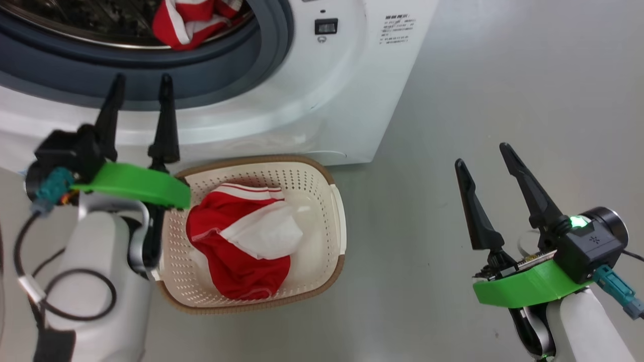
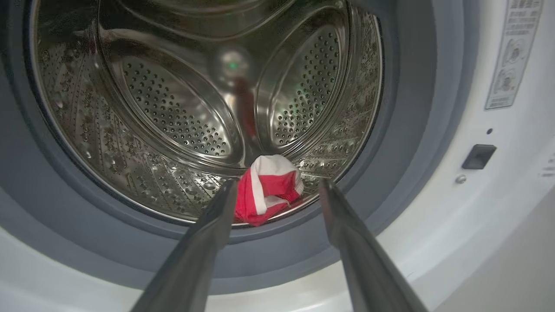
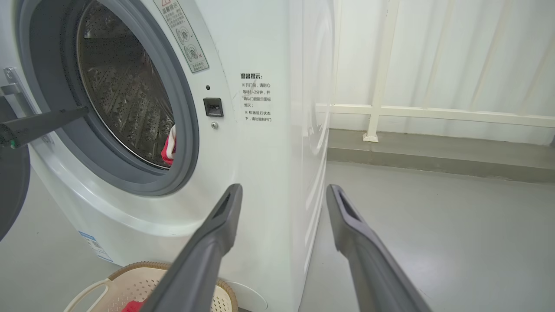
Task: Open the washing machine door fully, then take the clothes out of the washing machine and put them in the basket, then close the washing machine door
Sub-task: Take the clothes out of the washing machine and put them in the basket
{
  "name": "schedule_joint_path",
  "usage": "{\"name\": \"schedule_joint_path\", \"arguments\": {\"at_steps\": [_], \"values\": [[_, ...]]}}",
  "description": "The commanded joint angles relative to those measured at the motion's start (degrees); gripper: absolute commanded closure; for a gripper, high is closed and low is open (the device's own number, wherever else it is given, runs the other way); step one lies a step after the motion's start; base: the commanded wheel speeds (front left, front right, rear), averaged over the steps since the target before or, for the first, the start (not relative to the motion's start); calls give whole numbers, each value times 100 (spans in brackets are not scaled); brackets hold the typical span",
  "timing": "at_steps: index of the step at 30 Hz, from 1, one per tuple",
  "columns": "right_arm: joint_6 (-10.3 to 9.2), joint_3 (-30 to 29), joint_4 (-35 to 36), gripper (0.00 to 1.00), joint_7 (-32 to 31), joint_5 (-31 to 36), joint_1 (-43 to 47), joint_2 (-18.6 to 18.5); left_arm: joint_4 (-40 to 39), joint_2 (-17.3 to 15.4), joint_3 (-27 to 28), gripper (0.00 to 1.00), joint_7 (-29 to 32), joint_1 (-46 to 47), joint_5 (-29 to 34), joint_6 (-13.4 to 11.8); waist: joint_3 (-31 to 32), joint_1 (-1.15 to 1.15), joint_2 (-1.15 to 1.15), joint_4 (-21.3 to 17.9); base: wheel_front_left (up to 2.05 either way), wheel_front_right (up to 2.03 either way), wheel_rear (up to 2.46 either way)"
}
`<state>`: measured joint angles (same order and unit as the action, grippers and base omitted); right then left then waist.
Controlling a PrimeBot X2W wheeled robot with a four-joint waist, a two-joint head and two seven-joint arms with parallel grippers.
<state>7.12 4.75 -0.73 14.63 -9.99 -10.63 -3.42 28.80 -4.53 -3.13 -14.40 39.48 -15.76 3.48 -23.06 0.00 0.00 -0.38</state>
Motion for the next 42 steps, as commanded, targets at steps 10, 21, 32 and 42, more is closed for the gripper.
{"name": "schedule_joint_path", "arguments": {"at_steps": [10,21,32,42], "values": [[36,287,86,0,37,-7,-378,-114,801,-366,184,0,-59,1464,107,156,-702,0,0,-121,0,0,0],[36,431,68,0,37,-12,-648,-183,2171,-494,18,0,199,3018,39,263,-1179,0,0,-272,0,0,0],[36,790,1,0,37,-181,-849,-288,3391,-668,-11,0,819,3931,-140,313,-1424,0,0,-469,0,0,0],[36,901,-20,0,37,-271,-905,-286,4163,-881,-141,0,1541,4315,-183,277,-1453,0,0,-658,0,0,0]]}}
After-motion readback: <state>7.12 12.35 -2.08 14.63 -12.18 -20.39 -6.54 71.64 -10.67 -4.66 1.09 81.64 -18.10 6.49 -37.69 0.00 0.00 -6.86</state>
